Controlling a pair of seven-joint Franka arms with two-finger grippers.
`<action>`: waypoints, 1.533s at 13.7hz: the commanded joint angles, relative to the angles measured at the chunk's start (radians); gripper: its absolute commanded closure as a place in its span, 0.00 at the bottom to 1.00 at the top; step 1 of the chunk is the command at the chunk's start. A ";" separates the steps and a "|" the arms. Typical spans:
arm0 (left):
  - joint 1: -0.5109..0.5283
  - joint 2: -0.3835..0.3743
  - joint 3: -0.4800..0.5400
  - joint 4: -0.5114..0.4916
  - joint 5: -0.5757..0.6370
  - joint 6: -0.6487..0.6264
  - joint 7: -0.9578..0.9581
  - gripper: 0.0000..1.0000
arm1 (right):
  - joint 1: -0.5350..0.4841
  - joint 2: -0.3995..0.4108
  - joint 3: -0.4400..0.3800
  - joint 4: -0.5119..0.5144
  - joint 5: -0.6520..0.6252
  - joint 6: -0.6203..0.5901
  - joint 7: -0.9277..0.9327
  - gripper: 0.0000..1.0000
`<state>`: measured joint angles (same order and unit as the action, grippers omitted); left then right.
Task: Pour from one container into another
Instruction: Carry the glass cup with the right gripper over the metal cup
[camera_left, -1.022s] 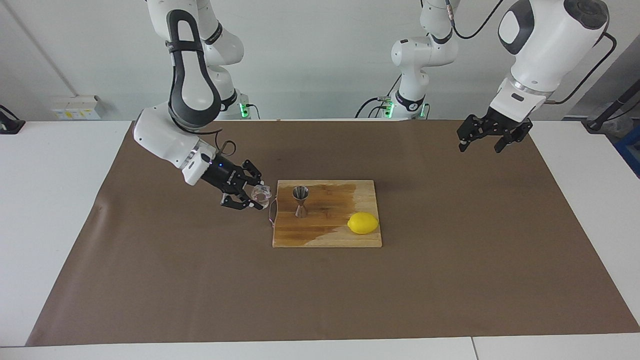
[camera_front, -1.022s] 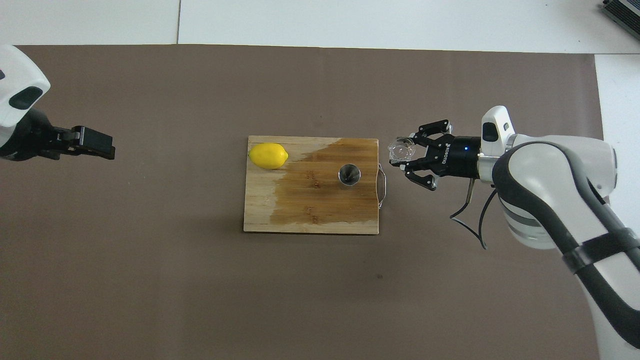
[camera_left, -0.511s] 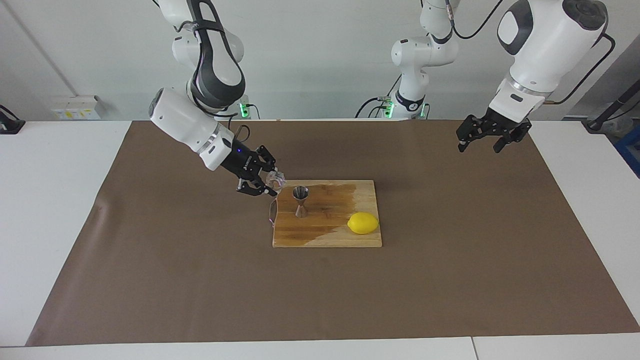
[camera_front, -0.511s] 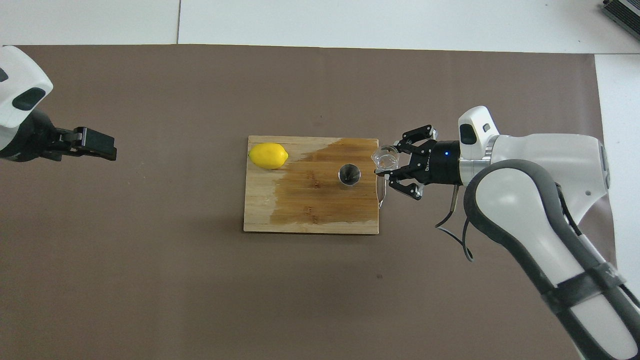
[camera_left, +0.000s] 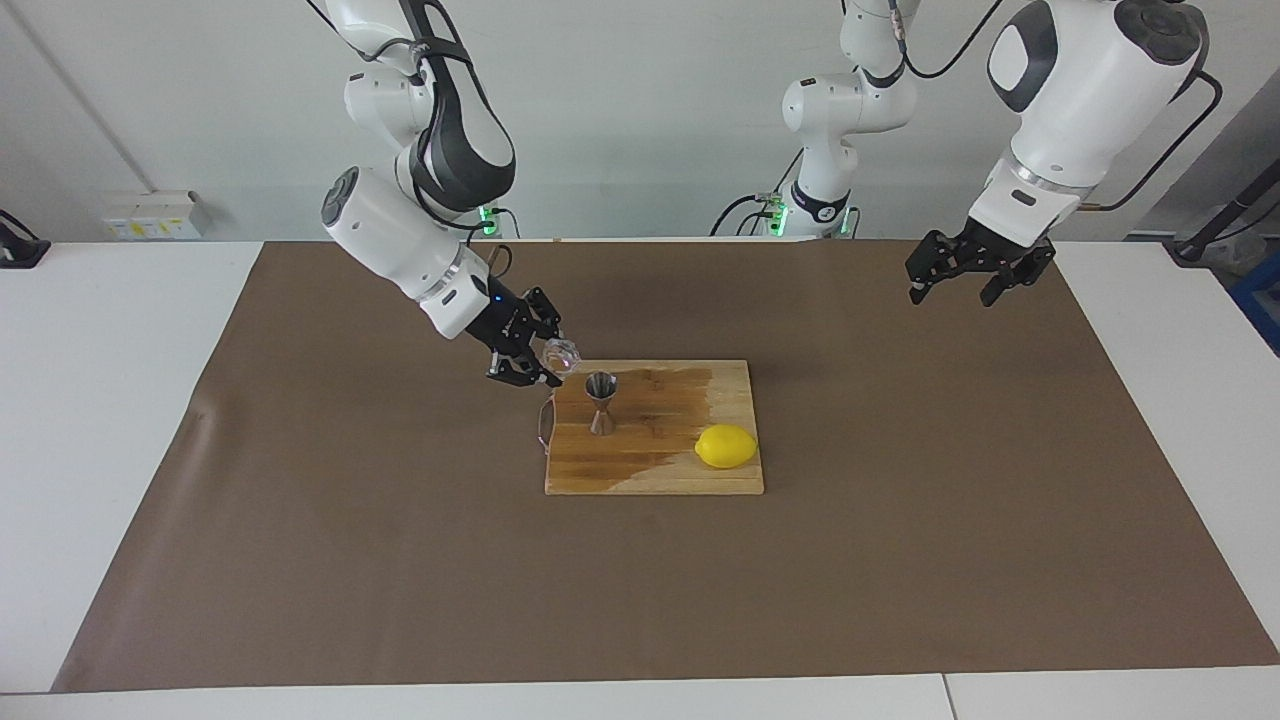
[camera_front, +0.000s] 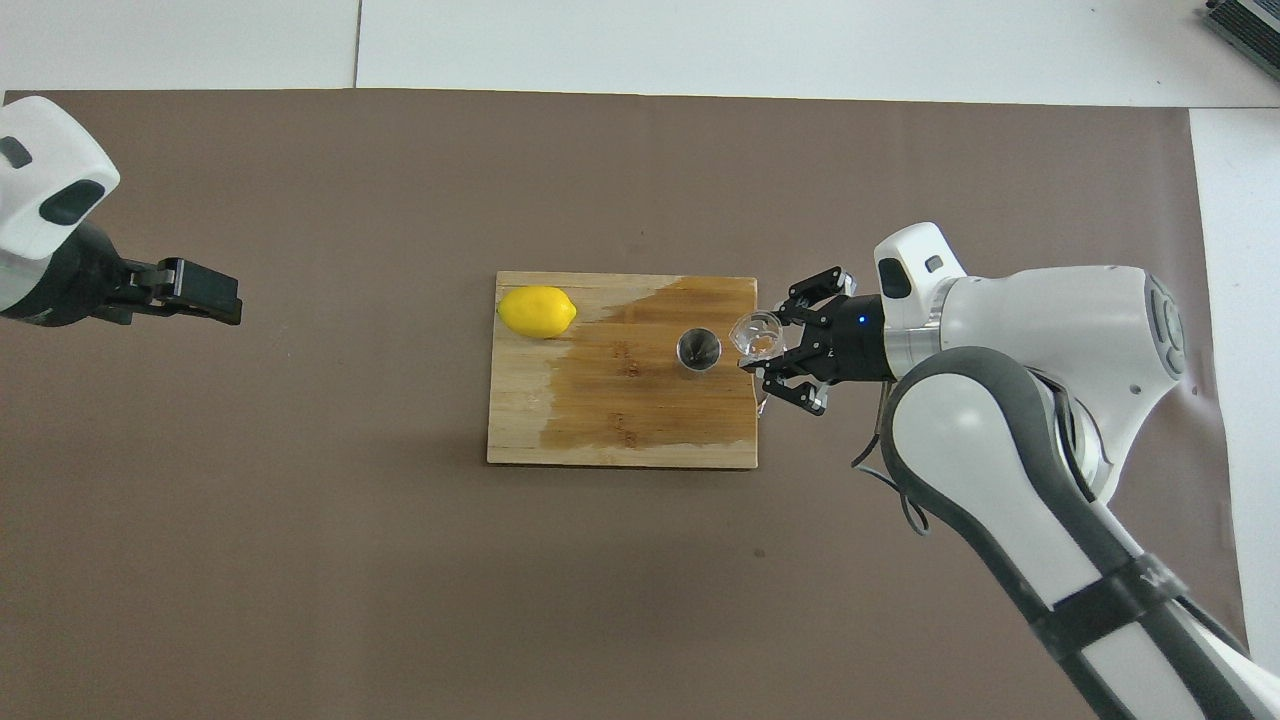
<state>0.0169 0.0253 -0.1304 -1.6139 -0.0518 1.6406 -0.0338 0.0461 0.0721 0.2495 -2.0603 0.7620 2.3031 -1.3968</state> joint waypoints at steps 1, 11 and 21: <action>-0.009 -0.036 0.008 -0.040 0.009 -0.001 -0.015 0.00 | -0.009 -0.009 0.037 -0.006 -0.073 0.059 0.093 0.78; 0.005 -0.039 0.011 -0.040 0.009 -0.087 -0.011 0.00 | 0.000 0.034 0.080 0.046 -0.269 0.088 0.310 0.78; 0.006 -0.039 0.020 -0.035 0.021 -0.073 -0.009 0.00 | 0.005 0.054 0.105 0.075 -0.429 0.064 0.478 0.81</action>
<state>0.0202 0.0163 -0.1093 -1.6169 -0.0517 1.5564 -0.0370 0.0552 0.1063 0.3398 -2.0257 0.4057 2.3777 -1.0019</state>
